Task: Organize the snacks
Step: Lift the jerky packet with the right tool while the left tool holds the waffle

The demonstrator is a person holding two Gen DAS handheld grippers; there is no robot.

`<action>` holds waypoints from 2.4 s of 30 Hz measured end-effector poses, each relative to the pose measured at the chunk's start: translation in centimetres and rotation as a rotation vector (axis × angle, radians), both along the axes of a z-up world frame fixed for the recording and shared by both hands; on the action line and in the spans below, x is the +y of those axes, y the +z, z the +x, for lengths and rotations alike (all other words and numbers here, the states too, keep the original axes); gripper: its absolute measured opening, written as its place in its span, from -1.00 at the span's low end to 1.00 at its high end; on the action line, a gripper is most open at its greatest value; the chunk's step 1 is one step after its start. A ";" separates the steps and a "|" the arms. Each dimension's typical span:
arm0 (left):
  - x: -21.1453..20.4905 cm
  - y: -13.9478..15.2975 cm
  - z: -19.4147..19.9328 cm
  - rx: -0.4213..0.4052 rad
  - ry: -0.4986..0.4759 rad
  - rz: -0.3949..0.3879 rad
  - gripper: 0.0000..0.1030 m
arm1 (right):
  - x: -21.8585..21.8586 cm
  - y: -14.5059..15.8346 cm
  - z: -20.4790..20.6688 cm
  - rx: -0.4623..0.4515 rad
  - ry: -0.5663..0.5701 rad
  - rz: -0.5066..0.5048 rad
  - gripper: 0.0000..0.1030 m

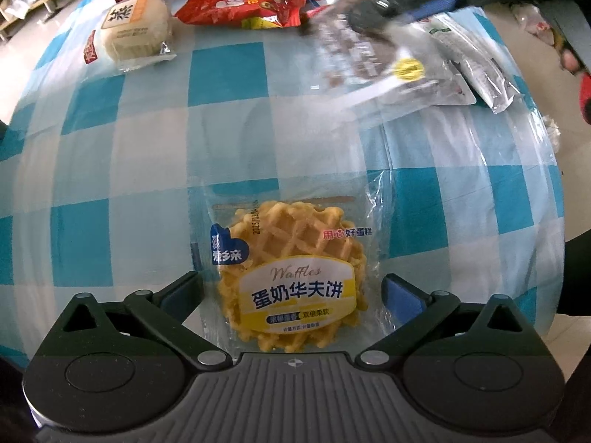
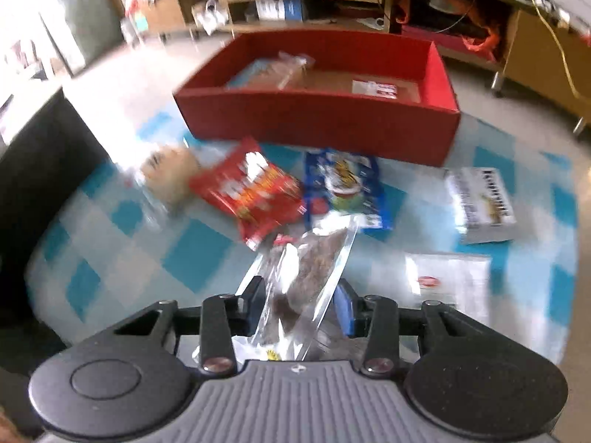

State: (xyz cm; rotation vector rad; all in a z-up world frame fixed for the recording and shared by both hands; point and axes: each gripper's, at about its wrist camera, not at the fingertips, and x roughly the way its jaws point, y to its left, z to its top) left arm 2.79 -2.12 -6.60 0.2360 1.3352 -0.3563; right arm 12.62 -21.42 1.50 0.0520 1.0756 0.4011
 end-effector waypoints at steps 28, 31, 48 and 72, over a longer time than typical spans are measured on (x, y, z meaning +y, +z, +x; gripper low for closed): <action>1.3 0.1 -0.2 0.007 -0.013 -0.040 1.00 | 7.7 -4.8 6.9 0.118 -0.101 -0.180 1.00; 0.9 0.2 -0.2 0.004 -0.019 -0.030 1.00 | 6.4 -4.7 5.6 0.112 -0.068 -0.207 0.90; 2.3 0.7 0.4 0.009 0.072 -0.094 0.91 | -0.8 -2.2 -0.3 -0.013 -0.140 -0.074 -0.08; 0.9 2.6 -0.7 -0.098 0.193 -0.009 0.60 | -4.6 -2.1 0.8 0.058 -0.226 0.144 -0.01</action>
